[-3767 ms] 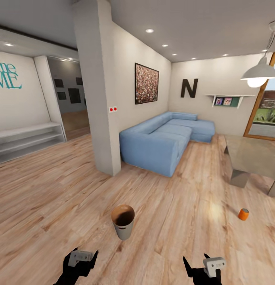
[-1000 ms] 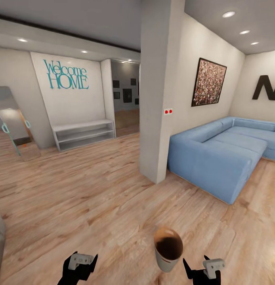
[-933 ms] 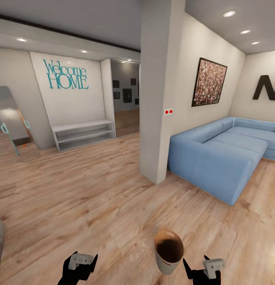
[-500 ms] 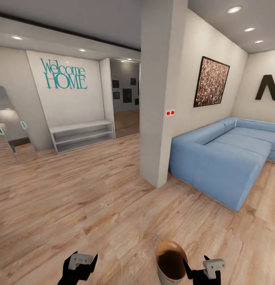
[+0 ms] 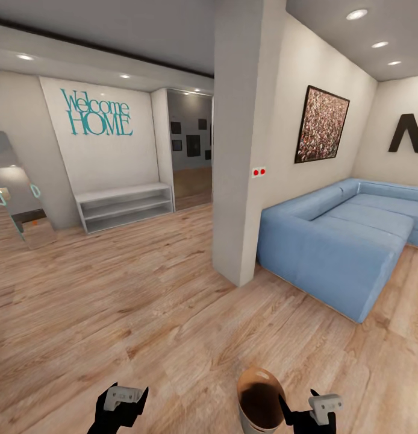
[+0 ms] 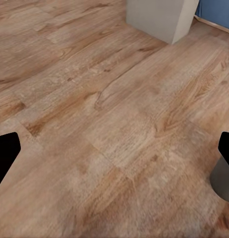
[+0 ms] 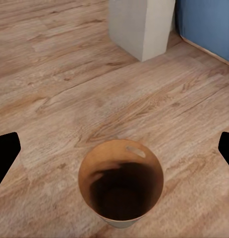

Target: Put the three can of soda from the living room inside the tash can in the kitchen.

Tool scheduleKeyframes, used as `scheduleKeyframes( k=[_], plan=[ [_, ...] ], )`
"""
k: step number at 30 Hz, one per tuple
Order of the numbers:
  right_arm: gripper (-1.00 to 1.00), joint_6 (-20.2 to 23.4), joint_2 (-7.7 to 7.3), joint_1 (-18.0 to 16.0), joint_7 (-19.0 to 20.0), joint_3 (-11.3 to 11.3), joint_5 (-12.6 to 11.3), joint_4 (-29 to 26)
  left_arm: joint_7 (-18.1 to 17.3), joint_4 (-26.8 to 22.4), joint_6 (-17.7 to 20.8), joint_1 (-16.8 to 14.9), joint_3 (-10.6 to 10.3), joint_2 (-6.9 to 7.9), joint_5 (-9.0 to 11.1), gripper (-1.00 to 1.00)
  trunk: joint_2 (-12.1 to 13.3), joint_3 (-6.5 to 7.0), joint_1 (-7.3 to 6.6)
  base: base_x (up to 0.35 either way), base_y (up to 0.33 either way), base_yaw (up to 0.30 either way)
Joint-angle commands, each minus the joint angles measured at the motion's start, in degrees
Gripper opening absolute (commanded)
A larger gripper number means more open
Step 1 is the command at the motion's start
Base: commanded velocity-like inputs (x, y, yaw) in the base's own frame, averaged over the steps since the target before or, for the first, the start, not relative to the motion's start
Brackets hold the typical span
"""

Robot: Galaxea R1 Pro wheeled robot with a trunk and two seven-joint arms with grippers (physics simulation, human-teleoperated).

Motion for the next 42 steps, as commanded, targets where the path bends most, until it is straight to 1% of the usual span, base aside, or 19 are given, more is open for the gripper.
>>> scheduleKeyframes(
  k=[1,7,10,11,15,16,18,19,21,24,26,28,29,30,31,35,38,40,42],
  plan=[
    [1.0,-0.01,-0.01,0.0,0.0,-0.02,0.0,-0.01,0.0,0.02,0.0,0.0,0.0,0.0,-0.04,1.0,0.0,0.0,0.0,0.001,0.0,0.0],
    [1.0,0.46,-0.24,-0.14,0.11,-0.29,-0.24,-0.49,0.0,0.06,0.0,0.02,-0.01,0.0,-0.13,1.0,0.0,0.0,0.0,0.0,0.0,0.0],
    [1.0,1.75,-0.21,-0.63,0.14,-0.32,-0.3,-1.29,0.0,0.05,0.0,0.01,-0.01,0.0,-0.08,1.0,0.0,0.0,0.0,0.0,0.0,0.0],
    [1.0,6.54,-0.16,-1.99,0.15,-0.34,-0.3,-3.65,0.0,0.02,0.0,0.01,-0.01,0.0,-0.03,1.0,0.0,0.0,0.0,0.0,0.0,0.0],
    [1.0,17.83,-0.18,-4.18,0.19,-0.32,-0.34,-8.43,0.0,0.05,0.0,0.02,-0.01,0.0,-0.09,1.0,0.0,0.0,0.0,0.0,0.0,0.0],
    [1.0,25.84,-0.23,-6.61,0.31,-0.3,-0.3,-11.98,0.0,0.07,0.0,0.01,-0.01,0.0,-0.12,1.0,0.0,0.0,0.0,0.0,0.0,0.0],
    [1.0,30.42,-0.23,-8.82,0.28,-0.25,-0.09,-13.64,-0.02,0.08,0.0,0.01,-0.01,0.0,-0.13,1.0,0.0,0.0,0.0,0.0,0.0,0.0],
    [1.0,35.1,-0.25,-11.56,0.22,-0.23,0.06,-14.69,-0.03,0.08,0.0,0.0,-0.01,0.0,-0.14,1.0,0.0,0.0,0.0,0.0,0.0,0.0],
    [1.0,46.16,-0.49,-18.44,0.15,-0.18,0.18,-15.45,-0.06,0.05,0.0,0.01,-0.05,0.0,-0.15,1.0,0.0,0.0,0.0,0.0,0.0,0.0],
    [1.0,53.83,-0.66,-23.8,0.08,-0.17,0.22,-14.75,-0.08,0.03,0.0,0.04,-0.07,0.0,-0.16,1.0,0.0,0.0,0.0,0.0,0.0,0.0],
    [1.0,57.76,-0.76,-27.32,-0.26,-0.18,0.23,-13.23,-0.08,0.05,0.0,0.02,-0.08,0.0,-0.16,1.0,0.0,0.0,0.0,0.0,0.0,0.0],
    [1.0,60.55,-0.89,-31.1,-1.01,-0.18,0.24,-10.39,-0.08,0.06,0.0,0.05,-0.09,0.0,-0.16,1.0,0.0,0.0,0.0,0.0,0.0,0.0],
    [1.0,62.46,-1.06,-35.23,-2.2,-0.21,0.25,-6.15,-0.08,0.05,0.0,0.05,-0.09,0.0,-0.16,1.0,0.0,0.0,0.0,0.0,0.0,0.0],
    [1.0,63.15,-1.22,-37.35,-2.89,-0.22,0.25,-3.61,-0.09,0.05,0.0,0.05,-0.09,0.0,-0.19,1.0,0.0,0.0,0.0,0.0,0.0,0.0],
    [1.0,64.43,-2.1,-43.6,-5.08,-0.25,0.21,5.65,-0.09,0.07,0.0,0.07,-0.09,0.0,-0.2,1.0,0.0,0.0,0.0,0.0,0.0,0.0],
    [1.0,64.72,-3.67,-51.89,-7.1,-0.22,0.26,20.63,-0.09,0.06,0.0,0.04,-0.1,0.0,-0.2,1.0,0.0,0.0,0.0,0.0,0.0,0.0],
    [1.0,64.11,-5.24,-57.75,-7.83,-0.2,0.41,31.18,-0.09,0.07,0.0,0.03,-0.1,0.0,-0.18,1.0,0.0,0.0,0.0,0.0,0.0,0.0],
    [1.0,63.09,-6.36,-60.6,-8.11,-0.19,0.45,36.52,-0.09,0.08,0.0,0.05,-0.1,0.0,-0.17,1.0,0.0,0.0,0.0,0.0,0.0,0.0],
    [1.0,62.13,-7.31,-62.45,-8.29,-0.19,0.47,40.25,-0.09,0.08,0.0,0.05,-0.1,0.0,-0.2,1.0,0.0,0.0,0.0,0.0,0.0,0.0]
  ],
)
